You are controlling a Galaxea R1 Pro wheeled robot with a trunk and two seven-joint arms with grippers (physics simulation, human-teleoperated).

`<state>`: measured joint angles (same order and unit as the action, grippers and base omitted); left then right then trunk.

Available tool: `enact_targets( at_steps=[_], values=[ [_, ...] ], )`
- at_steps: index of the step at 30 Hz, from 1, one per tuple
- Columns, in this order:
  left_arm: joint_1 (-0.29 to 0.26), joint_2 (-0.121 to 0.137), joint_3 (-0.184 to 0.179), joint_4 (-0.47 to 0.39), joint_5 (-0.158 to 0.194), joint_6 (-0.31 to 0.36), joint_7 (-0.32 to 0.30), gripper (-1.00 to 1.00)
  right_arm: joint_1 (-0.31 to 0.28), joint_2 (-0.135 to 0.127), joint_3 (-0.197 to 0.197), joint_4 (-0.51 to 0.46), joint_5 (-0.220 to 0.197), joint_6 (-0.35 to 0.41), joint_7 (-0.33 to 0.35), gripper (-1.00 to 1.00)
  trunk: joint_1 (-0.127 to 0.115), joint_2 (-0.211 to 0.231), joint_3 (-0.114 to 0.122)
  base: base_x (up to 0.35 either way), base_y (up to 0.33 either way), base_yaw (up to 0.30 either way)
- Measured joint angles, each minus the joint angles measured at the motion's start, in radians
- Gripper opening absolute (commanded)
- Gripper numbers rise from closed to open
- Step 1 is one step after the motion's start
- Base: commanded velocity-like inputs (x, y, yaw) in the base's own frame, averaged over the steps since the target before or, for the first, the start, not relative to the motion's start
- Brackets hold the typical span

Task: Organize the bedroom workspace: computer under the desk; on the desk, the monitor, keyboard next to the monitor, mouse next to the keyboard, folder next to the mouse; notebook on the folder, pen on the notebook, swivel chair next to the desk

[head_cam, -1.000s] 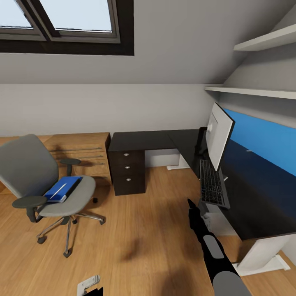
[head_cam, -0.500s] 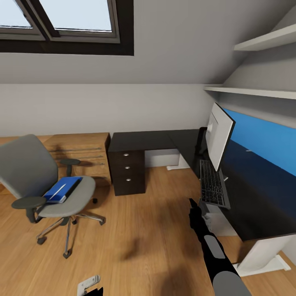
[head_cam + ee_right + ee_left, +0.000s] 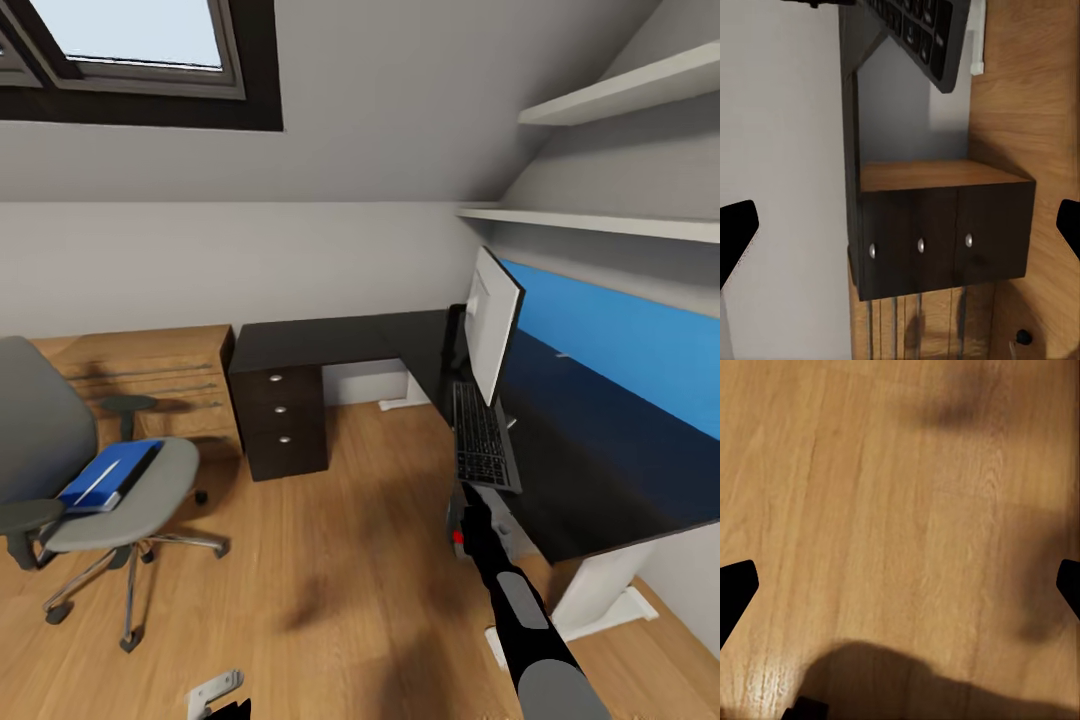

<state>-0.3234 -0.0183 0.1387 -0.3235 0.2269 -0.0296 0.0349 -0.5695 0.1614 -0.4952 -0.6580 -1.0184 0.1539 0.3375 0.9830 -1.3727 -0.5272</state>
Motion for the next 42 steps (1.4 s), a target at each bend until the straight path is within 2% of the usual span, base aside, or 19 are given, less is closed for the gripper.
enact_targets(
  at_steps=[15, 42],
  values=[
    [0.000, 0.000, 0.000, 0.000, 0.000, 0.000, 0.000, 1.00, 0.000, -0.012, 0.000, 0.001, 0.000, 0.006, 0.006, 1.00, 0.000, 0.000, -0.003, 0.000, 0.000, -0.059],
    [0.000, 0.000, 0.000, 0.000, 0.000, 0.000, 0.000, 1.00, 0.000, -0.009, 0.000, 0.002, -0.004, 0.004, 0.004, 1.00, 0.000, 0.000, -0.003, 0.000, 0.000, 0.000]
  ],
)
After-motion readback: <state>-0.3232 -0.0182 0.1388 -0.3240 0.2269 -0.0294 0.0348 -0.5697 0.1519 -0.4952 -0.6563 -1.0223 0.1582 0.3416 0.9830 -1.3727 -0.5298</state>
